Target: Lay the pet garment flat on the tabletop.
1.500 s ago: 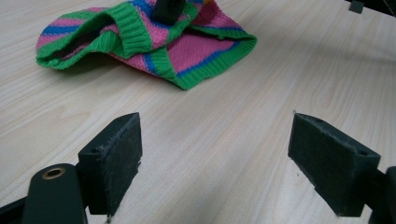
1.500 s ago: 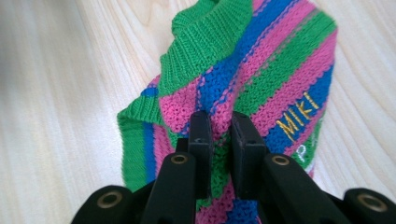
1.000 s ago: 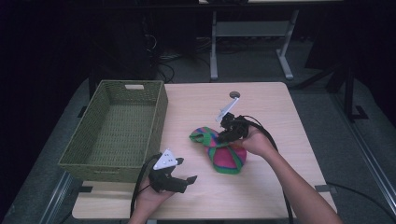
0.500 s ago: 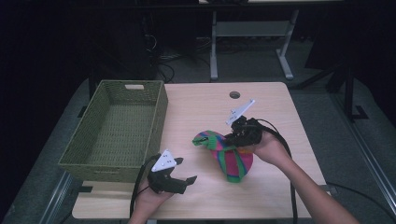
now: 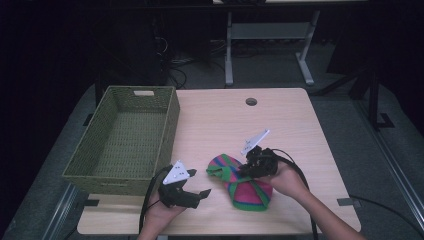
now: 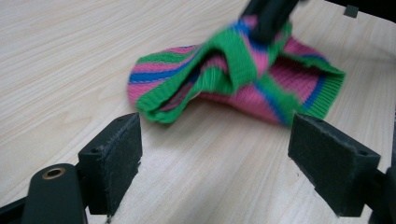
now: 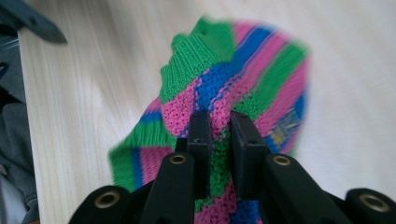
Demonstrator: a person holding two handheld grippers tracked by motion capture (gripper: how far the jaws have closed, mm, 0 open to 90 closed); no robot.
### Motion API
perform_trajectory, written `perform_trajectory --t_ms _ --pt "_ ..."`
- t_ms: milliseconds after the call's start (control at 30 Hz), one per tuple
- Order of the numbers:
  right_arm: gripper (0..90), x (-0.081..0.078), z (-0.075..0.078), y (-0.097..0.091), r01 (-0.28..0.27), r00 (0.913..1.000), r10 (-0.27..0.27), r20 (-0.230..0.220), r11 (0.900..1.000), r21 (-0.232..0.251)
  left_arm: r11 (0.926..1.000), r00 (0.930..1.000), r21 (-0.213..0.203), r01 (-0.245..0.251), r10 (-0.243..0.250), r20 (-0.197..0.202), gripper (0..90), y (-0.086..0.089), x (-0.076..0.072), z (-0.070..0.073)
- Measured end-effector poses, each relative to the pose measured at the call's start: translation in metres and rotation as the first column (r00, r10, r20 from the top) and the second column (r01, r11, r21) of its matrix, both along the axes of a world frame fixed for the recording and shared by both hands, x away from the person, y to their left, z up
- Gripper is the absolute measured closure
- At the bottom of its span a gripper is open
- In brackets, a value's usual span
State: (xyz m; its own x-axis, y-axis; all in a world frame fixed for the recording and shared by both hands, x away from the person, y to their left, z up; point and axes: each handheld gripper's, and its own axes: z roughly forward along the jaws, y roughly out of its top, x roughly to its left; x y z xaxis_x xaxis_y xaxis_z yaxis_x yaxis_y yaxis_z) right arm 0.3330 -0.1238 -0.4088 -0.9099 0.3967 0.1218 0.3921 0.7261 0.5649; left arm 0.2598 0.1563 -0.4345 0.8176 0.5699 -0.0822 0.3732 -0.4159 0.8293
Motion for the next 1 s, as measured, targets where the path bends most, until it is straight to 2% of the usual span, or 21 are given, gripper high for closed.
perform_trajectory --t_ms 100,133,200,233,333,367,400,533,600,633,700,733,800,867,1000 --pt "77.4 -0.003 -0.017 0.004 -0.024 0.9995 0.024 -0.019 0.9997 -0.003 1.0 1.0 -0.004 -0.004 0.003 -0.003 17.2 0.001 0.0 0.0" --pt "74.5 -0.005 -0.023 0.006 -0.028 0.9992 0.028 -0.028 0.9994 -0.017 1.0 1.0 -0.002 -0.002 0.002 -0.002 17.2 0.001 0.001 0.0" --pt "71.3 -0.006 -0.025 0.007 -0.034 0.9987 0.033 -0.04 0.9991 -0.026 1.0 1.0 -0.001 -0.002 0.002 -0.001 17.2 0.001 0.001 0.0" --pt "68.4 -0.007 -0.026 0.008 -0.044 0.9977 0.042 -0.052 0.9985 -0.032 1.0 1.0 -0.002 -0.002 0.002 -0.001 17.2 0.001 0.001 0.0" --pt "58.4 -0.009 -0.021 0.009 -0.053 0.9978 0.051 -0.042 0.9981 -0.032 1.0 1.0 0.0 -0.003 0.003 0.001 17.2 0.001 0.001 0.0" --pt "56.3 -0.009 -0.017 0.008 -0.058 0.9979 0.057 -0.031 0.9979 -0.028 1.0 1.0 0.0 -0.003 0.003 0.001 17.2 0.001 0.001 0.0" --pt "55.3 -0.011 -0.009 0.009 -0.059 0.9983 0.059 0.001 0.9979 -0.029 1.0 1.0 0.0 -0.003 0.003 0.0 17.2 0.002 0.001 0.0" --pt "57.9 -0.017 0.0 0.014 -0.089 0.9954 0.089 0.034 0.9959 -0.015 1.0 1.0 0.002 -0.005 0.005 0.003 17.2 0.002 0.001 0.0" --pt "61.1 -0.022 -0.001 0.024 -0.134 0.99 0.135 0.041 0.9907 -0.024 1.0 1.0 0.004 -0.004 0.004 0.003 17.2 0.002 0.001 0.0" --pt "61.1 -0.022 -0.001 0.024 -0.134 0.99 0.135 0.041 0.9907 -0.024 1.0 1.0 0.004 -0.004 0.004 0.004 17.2 0.002 0.001 0.0" --pt "62.6 -0.025 -0.006 0.035 -0.172 0.9838 0.174 0.043 0.984 -0.045 1.0 1.0 0.005 -0.004 0.004 0.004 17.5 0.002 0.001 0.0" --pt "63.1 -0.027 -0.009 0.039 -0.184 0.9819 0.186 0.036 0.9819 -0.044 1.0 1.0 0.004 -0.004 0.004 0.003 17.5 0.003 0.001 0.0" --pt "63.9 -0.028 -0.012 0.047 -0.196 0.9792 0.199 0.039 0.9779 -0.073 1.0 1.0 0.004 -0.003 0.003 0.003 17.4 0.003 0.002 0.0" --pt "65.2 -0.025 -0.018 0.054 -0.193 0.9794 0.198 0.039 0.9754 -0.106 1.0 1.0 0.003 -0.003 0.003 0.003 17.5 0.004 0.002 0.0" --pt "66.0 -0.023 -0.025 0.057 -0.189 0.9809 0.193 0.02 0.9732 -0.131 1.0 1.0 -0.003 -0.006 0.006 0.001 17.5 0.004 0.001 0.001"
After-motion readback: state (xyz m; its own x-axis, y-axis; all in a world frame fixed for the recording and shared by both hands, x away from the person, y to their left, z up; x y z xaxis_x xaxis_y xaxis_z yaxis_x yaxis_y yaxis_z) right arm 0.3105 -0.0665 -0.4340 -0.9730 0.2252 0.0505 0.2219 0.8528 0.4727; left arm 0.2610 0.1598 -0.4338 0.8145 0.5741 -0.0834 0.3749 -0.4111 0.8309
